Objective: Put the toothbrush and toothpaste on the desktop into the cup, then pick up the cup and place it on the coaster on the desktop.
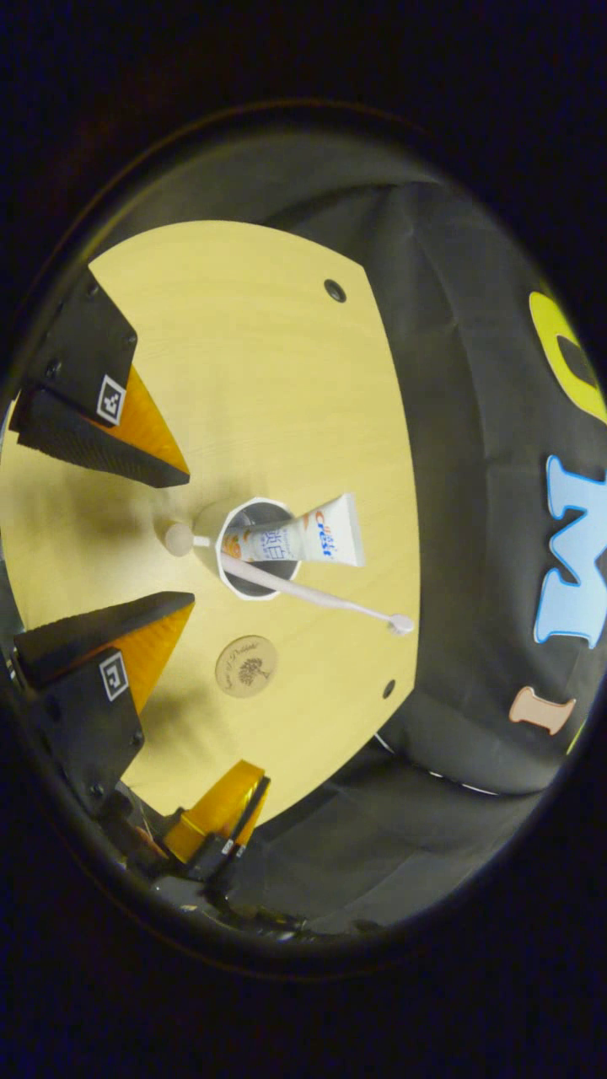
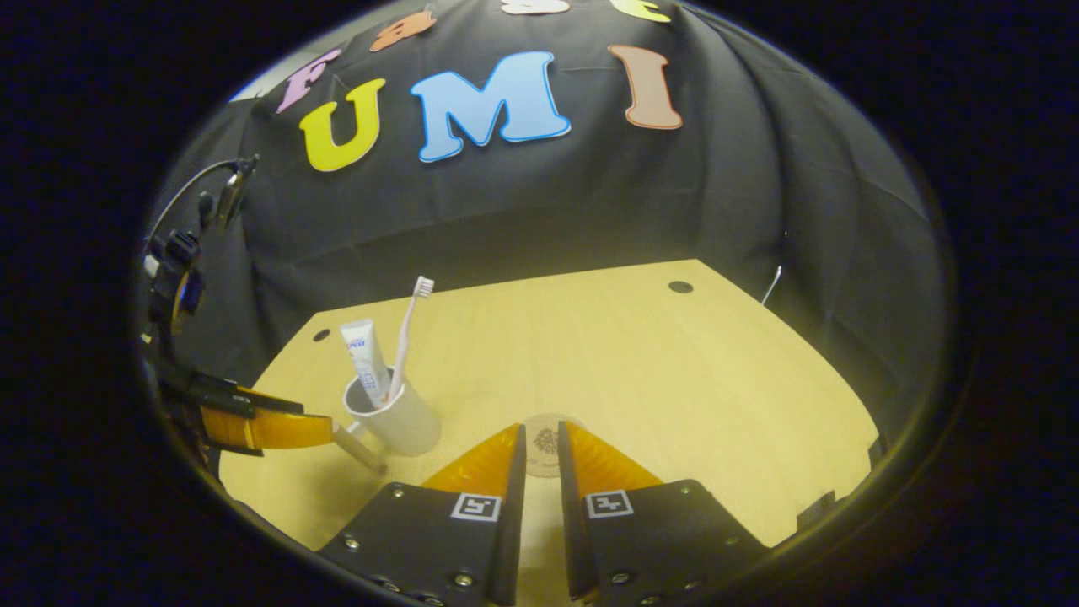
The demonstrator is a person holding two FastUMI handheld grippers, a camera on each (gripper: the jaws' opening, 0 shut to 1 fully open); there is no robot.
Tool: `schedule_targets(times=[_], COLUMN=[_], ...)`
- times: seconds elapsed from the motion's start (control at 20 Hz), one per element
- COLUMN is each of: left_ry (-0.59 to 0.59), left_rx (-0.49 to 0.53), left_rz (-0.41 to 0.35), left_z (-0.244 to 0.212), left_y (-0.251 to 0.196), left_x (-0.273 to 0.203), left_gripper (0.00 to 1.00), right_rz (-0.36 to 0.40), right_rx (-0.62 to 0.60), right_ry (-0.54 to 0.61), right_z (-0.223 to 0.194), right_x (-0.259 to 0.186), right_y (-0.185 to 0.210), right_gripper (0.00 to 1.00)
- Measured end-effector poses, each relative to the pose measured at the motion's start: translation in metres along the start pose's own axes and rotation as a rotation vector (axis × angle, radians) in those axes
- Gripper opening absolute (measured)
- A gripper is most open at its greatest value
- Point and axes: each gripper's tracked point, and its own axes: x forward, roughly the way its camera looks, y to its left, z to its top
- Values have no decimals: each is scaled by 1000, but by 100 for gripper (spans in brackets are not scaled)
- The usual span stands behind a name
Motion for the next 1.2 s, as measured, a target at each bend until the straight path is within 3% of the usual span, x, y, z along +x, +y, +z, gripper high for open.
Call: schedule_targets(times=[0.5, 0.6, 0.65, 0.7, 0.75, 0.8, 0.9, 1.2], left_ry=[281, 325, 331, 329, 324, 321, 311, 216], left_rx=[68, 84, 84, 87, 88, 85, 89, 115], left_rz=[63, 73, 68, 62, 74, 79, 73, 48], left_z=[-21, -24, -26, -24, -23, -22, -21, -5], left_y=[9, 12, 12, 9, 9, 9, 8, -6], left_x=[56, 62, 66, 69, 72, 73, 72, 68], left_gripper=[82, 67, 67, 55, 56, 38, 33, 33], right_rz=[-45, -52, -55, -60, -65, -70, -79, -88], right_rx=[63, 66, 67, 69, 72, 76, 86, 106], right_ry=[57, 59, 60, 62, 65, 69, 75, 84], right_z=[-7, -6, -5, -6, -6, -7, -9, -12], right_x=[4, 5, 5, 6, 6, 6, 7, 8], right_y=[-60, -68, -72, -77, -81, -85, -91, -100], right_gripper=[22, 22, 22, 19, 22, 22, 22, 22])
